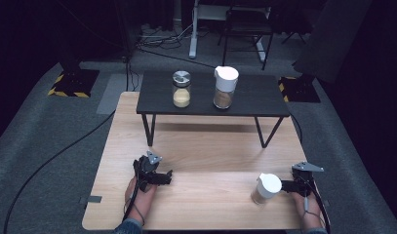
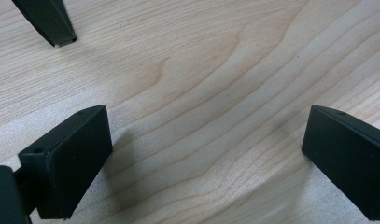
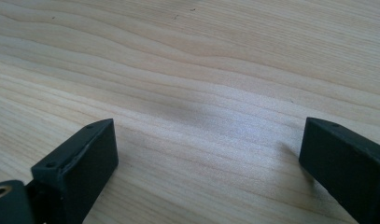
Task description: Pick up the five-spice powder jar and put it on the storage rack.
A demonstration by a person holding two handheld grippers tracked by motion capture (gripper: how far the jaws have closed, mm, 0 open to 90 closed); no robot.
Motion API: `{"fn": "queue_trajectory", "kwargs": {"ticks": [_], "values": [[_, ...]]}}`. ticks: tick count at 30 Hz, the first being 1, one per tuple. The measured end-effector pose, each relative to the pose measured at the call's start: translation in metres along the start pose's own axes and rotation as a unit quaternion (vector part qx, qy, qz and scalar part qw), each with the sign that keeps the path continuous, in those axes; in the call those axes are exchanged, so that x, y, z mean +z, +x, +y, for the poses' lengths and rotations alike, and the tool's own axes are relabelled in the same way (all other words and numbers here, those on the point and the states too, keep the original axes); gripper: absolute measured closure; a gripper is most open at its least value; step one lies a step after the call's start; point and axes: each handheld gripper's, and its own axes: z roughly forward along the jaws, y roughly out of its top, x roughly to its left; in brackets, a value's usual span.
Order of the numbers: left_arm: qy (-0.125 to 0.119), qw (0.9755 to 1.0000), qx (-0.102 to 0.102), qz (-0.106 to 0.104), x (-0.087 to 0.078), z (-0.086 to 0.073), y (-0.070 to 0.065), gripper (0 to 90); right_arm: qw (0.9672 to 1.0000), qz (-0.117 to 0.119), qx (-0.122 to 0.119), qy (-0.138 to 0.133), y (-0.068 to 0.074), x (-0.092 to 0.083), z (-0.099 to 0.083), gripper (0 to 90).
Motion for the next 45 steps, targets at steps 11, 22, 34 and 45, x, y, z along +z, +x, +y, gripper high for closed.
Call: {"fn": "queue_trajectory", "kwargs": {"ticks": [11, 22, 34, 45], "values": [[0.000, 1.0000, 0.000, 0.000, 0.000, 0.000, 0.000, 1.6, 0.9999, -0.003, 0.003, -0.012, 0.002, -0.003, -0.005, 4.8], [0.000, 1.0000, 0.000, 0.000, 0.000, 0.000, 0.000, 1.6, 0.9988, 0.008, 0.008, -0.048, 0.007, -0.029, -0.025, 4.9], [-0.001, 1.0000, -0.002, 0.000, 0.000, 0.000, 0.000, 1.6, 0.9967, 0.015, 0.012, -0.079, 0.018, -0.060, -0.044, 4.4], [-0.001, 1.0000, -0.002, 0.001, 0.000, 0.000, -0.001, 1.6, 0.9948, 0.021, 0.018, -0.098, 0.030, -0.083, -0.059, 4.1]]}}
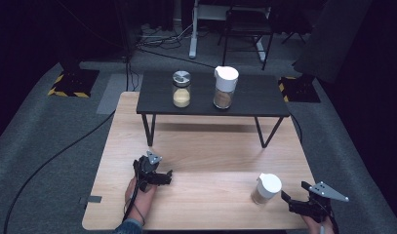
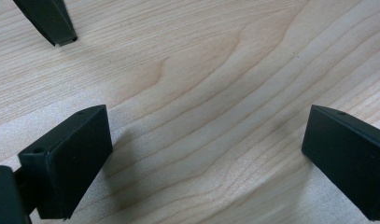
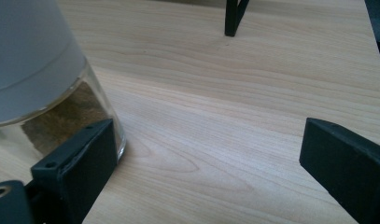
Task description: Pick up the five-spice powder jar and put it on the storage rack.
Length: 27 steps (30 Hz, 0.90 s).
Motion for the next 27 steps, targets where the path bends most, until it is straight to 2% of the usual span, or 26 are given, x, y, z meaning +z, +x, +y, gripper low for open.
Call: {"fn": "queue_trajectory", "kwargs": {"ticks": [3, 15, 24, 27], "values": [[0.000, 1.0000, 0.000, 0.000, 0.000, 0.000, 0.000, 1.6, 0.9999, 0.006, 0.004, -0.008, 0.003, -0.005, -0.002, 4.0], [0.000, 1.0000, 0.000, 0.000, 0.000, 0.000, 0.000, 1.6, 0.9990, 0.010, -0.009, -0.042, 0.016, -0.019, -0.005, 4.0], [0.000, 1.0000, 0.000, 0.000, 0.000, 0.000, 0.000, 1.6, 0.9974, 0.025, -0.018, -0.065, 0.022, -0.027, -0.005, 4.0], [0.000, 1.0000, 0.000, 0.000, 0.000, 0.000, 0.000, 1.6, 0.9966, 0.037, -0.011, -0.073, 0.022, -0.029, -0.005, 4.0]]}}
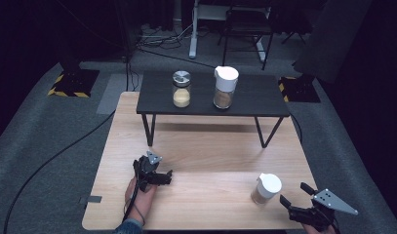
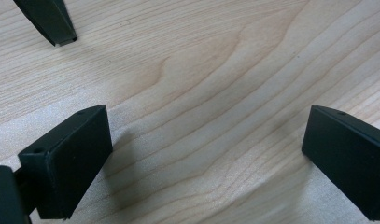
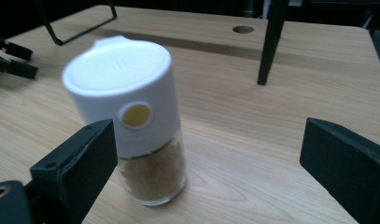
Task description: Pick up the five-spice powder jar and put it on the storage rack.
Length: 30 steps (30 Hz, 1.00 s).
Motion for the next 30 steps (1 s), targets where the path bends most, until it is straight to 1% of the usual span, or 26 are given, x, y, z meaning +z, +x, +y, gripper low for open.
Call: {"fn": "queue_trajectory", "kwargs": {"ticks": [2, 6, 14, 23, 30], "values": [[0.000, 1.0000, 0.000, 0.000, 0.000, 0.000, 0.000, 1.6, 0.9999, 0.008, 0.003, -0.007, 0.000, -0.001, 0.000, 4.0], [0.000, 1.0000, 0.000, 0.000, 0.000, 0.000, 0.000, 1.6, 0.9998, 0.016, -0.002, -0.012, 0.005, 0.000, 0.003, 4.0], [0.000, 1.0000, 0.000, 0.000, 0.000, 0.000, 0.000, 1.6, 0.9995, 0.025, -0.017, -0.011, 0.014, 0.008, 0.009, 4.0], [0.000, 1.0000, 0.000, 0.000, 0.000, 0.000, 0.000, 1.6, 0.9989, 0.037, -0.026, -0.012, 0.021, 0.018, 0.014, 4.0], [0.000, 1.0000, 0.000, 0.000, 0.000, 0.000, 0.000, 1.6, 0.9985, 0.046, -0.029, -0.008, 0.025, 0.028, 0.017, 4.0]]}}
